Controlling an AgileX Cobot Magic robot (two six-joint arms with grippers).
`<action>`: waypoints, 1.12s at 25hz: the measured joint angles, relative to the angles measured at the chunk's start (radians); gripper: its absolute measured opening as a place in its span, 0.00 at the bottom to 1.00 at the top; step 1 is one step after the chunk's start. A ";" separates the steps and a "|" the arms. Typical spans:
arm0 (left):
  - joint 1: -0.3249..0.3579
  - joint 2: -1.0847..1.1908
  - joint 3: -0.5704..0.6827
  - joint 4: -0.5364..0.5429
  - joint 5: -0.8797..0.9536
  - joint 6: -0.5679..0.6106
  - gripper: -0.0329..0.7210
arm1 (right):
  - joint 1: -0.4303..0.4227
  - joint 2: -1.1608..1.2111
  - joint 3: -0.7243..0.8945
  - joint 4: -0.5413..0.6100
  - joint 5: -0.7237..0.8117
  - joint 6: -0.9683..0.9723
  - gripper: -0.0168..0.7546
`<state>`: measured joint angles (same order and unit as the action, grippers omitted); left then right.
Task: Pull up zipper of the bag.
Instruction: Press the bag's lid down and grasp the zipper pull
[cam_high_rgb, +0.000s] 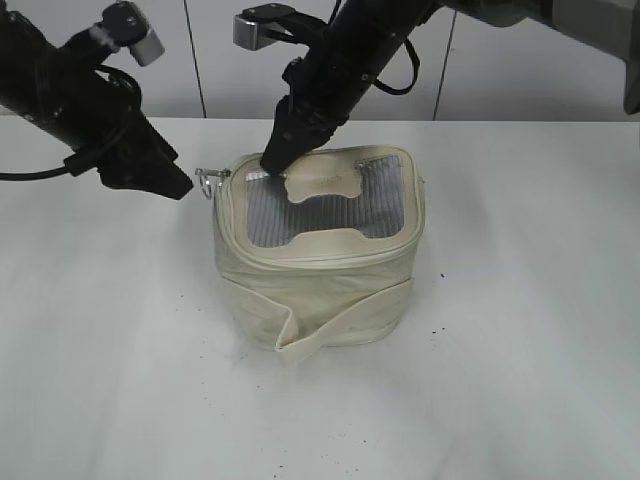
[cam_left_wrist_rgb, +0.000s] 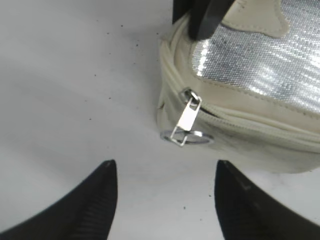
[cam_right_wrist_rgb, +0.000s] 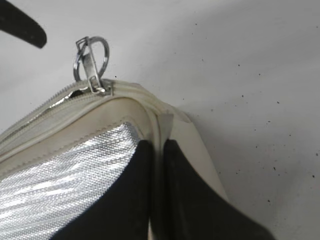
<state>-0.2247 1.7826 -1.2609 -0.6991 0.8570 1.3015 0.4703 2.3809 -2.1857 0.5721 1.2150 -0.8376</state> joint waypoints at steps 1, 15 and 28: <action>0.000 -0.009 0.000 0.010 -0.017 0.001 0.67 | 0.000 0.000 0.000 0.000 0.000 0.000 0.05; -0.062 -0.017 -0.001 0.026 -0.064 -0.023 0.79 | 0.000 0.000 0.000 0.000 0.000 0.001 0.05; -0.075 0.032 -0.001 -0.024 -0.119 -0.046 0.25 | 0.000 0.000 0.000 0.000 0.000 0.008 0.04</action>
<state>-0.3001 1.8148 -1.2619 -0.7230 0.7381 1.2555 0.4703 2.3809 -2.1857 0.5721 1.2154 -0.8293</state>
